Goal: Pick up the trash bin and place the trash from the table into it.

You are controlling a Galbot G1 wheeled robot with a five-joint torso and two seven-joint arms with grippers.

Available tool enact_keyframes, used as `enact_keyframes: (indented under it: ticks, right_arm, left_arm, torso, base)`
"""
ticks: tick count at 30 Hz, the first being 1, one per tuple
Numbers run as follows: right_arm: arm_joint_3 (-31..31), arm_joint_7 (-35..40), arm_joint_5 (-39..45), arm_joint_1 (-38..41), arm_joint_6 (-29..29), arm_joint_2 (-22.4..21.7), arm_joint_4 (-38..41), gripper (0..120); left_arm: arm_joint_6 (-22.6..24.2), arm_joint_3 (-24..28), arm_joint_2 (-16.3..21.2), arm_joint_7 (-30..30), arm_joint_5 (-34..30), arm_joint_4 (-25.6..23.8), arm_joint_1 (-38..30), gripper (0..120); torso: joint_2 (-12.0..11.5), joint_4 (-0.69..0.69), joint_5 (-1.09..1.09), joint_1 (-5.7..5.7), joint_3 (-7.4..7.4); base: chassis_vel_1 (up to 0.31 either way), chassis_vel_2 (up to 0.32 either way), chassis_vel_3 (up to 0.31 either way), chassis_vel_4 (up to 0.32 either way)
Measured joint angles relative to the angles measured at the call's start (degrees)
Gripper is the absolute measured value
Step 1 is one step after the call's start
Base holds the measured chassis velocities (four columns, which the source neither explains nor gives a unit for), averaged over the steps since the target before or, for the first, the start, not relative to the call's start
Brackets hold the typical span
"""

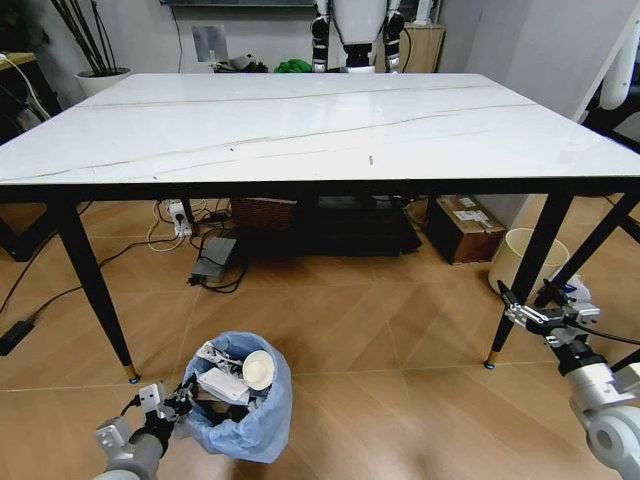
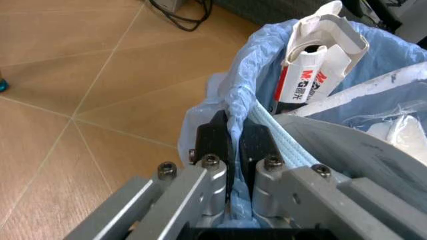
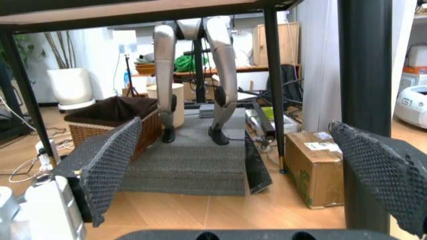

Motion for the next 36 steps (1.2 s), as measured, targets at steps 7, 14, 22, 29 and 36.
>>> enact_keyframes:
  ticks: [7,14,22,29,36]
  right_arm:
    - [0.00,0.00,0.00,0.00,0.00,0.00,0.00,100]
    - [0.00,0.00,0.00,0.00,0.00,0.00,0.00,100]
    - [0.00,0.00,0.00,0.00,0.00,0.00,0.00,100]
    - [0.00,0.00,0.00,0.00,0.00,0.00,0.00,100]
    - [0.00,0.00,0.00,0.00,0.00,0.00,0.00,100]
  left_arm:
    - [-0.14,-0.17,-0.15,0.08,0.32,0.10,0.19,0]
    - [-0.36,-0.30,-0.35,0.24,0.79,0.55,0.23,0]
    - [-0.50,-0.48,-0.45,0.26,0.89,0.29,0.34,0]
    - [-0.84,-0.60,-0.64,0.25,1.11,0.13,0.50,0]
    - [-0.84,-0.65,-0.51,0.20,1.09,0.05,0.45,0]
  torso:
    - [-1.25,0.00,0.00,-0.23,-1.02]
    - [-2.86,0.00,0.00,-0.44,-2.42]
    - [-4.58,0.00,0.00,-0.76,-3.82]
    - [-6.45,0.00,0.00,-0.96,-5.49]
    - [-8.00,0.00,0.00,-0.96,-7.08]
  base:
    - [0.000,0.000,0.000,0.000]
    - [0.000,0.000,0.000,0.000]
    - [0.000,0.000,0.000,0.000]
    - [0.000,0.000,0.000,0.000]
    - [0.000,0.000,0.000,0.000]
